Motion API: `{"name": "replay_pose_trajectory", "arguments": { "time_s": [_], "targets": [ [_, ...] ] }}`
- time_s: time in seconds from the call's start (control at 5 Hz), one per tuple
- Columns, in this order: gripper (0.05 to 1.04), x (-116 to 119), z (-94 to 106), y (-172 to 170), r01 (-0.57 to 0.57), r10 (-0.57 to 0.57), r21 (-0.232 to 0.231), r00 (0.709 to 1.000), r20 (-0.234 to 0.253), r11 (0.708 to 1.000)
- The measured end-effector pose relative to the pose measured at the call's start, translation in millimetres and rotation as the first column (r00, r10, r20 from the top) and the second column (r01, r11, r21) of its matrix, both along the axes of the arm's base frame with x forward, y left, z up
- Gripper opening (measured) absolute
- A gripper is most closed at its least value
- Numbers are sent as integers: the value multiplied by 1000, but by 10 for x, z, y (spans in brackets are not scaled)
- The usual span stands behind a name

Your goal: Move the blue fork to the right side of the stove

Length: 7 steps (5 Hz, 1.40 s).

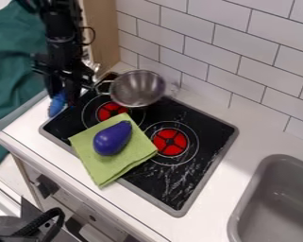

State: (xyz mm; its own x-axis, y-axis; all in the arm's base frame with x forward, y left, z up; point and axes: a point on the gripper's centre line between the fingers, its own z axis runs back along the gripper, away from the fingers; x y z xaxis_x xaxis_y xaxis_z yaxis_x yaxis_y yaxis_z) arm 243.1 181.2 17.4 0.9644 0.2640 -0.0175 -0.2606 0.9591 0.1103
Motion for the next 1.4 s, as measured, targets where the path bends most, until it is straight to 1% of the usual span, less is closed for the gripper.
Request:
{"name": "replay_pose_trajectory", "arguments": {
  "time_s": [0.2,0.4,0.6,0.8,1.0,1.2,1.4],
  "targets": [
    [369,-23,133,-108,-10,9,28,1000,21,1000],
    [369,89,286,-314,26,-28,51,999,33,998],
    [369,248,409,-743,85,-88,60,994,60,995],
    [369,356,414,-1152,149,-152,46,986,66,988],
    [369,361,270,-1455,192,-192,10,981,11,981],
    [369,415,162,-1783,290,-289,-12,957,25,957],
    [369,375,8,-1869,350,-350,-20,937,8,937]
  ]
}}
